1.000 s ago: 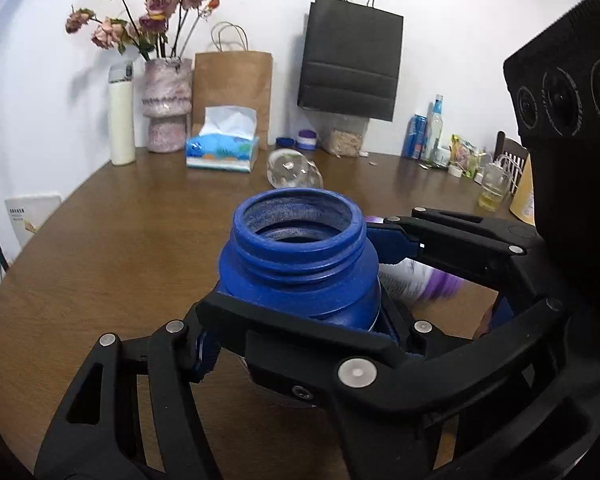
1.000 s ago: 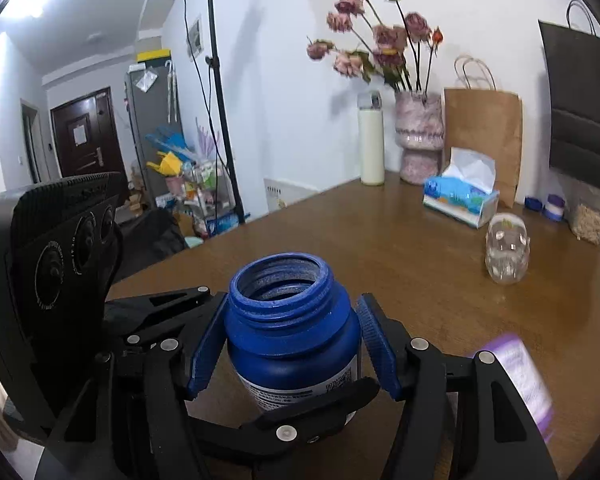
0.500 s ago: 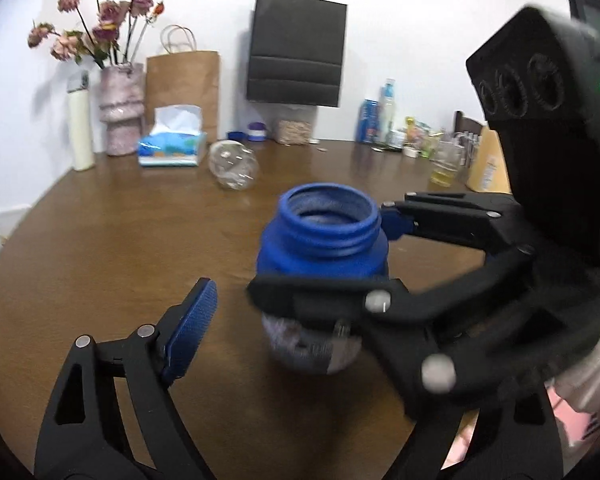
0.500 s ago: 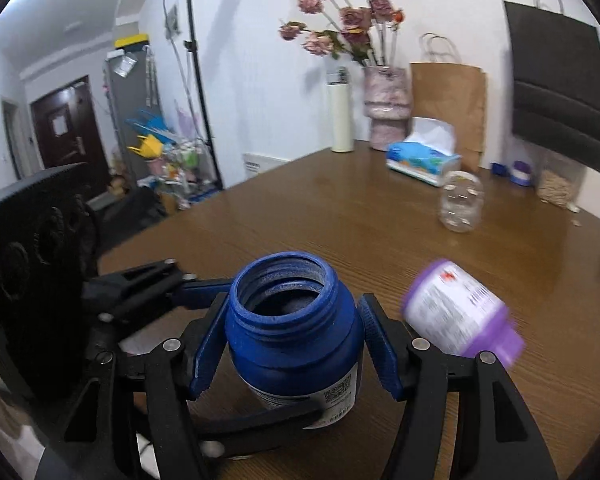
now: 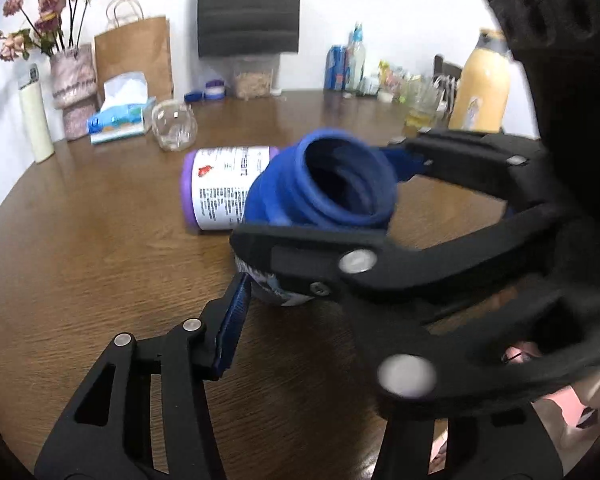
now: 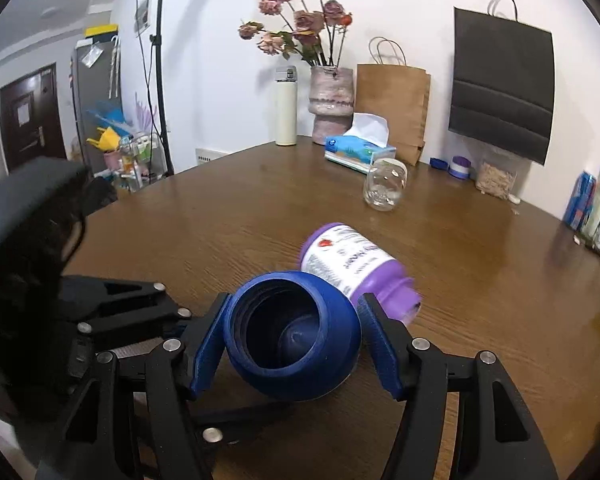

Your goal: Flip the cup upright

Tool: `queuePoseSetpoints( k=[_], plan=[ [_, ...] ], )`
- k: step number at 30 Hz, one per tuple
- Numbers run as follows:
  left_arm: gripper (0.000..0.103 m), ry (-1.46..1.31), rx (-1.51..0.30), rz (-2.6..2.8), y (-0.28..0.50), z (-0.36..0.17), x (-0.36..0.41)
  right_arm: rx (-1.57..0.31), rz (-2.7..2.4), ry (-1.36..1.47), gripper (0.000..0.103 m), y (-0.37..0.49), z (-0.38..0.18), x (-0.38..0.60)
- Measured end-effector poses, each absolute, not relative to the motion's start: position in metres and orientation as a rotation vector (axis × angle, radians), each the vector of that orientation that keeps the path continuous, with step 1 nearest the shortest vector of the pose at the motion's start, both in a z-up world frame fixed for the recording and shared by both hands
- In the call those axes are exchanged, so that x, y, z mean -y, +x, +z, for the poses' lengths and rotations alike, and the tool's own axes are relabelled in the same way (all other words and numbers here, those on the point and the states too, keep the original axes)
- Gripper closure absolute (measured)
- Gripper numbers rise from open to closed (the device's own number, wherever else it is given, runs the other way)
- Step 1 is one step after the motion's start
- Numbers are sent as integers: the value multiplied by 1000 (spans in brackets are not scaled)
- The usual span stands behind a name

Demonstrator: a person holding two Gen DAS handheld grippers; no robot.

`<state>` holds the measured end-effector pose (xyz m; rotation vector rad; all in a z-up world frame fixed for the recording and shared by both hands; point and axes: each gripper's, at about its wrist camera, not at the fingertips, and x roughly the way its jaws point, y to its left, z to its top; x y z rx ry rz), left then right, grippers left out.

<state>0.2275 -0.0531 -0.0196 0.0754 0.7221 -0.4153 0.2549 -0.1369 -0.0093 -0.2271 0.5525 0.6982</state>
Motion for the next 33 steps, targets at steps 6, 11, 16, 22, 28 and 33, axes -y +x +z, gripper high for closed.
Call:
queuePoseSetpoints(
  k=[6,11,16,22,28,33],
  plan=[
    [48,62,-710,-385,227,-21,50,-566,698,-196,34,260,-8,139],
    [32,49,-671,-342,223,-14,39,-622,682,-133,34,277,-8,137],
    [27,16,-662,-298,220,-10,21,-663,649,-150,22,287,-10,130],
    [24,5,-643,-261,214,-6,10,-670,659,-92,22,289,-10,136],
    [20,9,-573,-180,201,9,-9,-618,621,-98,22,270,6,164],
    [17,-30,-518,-63,193,20,-37,-566,494,-118,18,251,18,211]
  ],
)
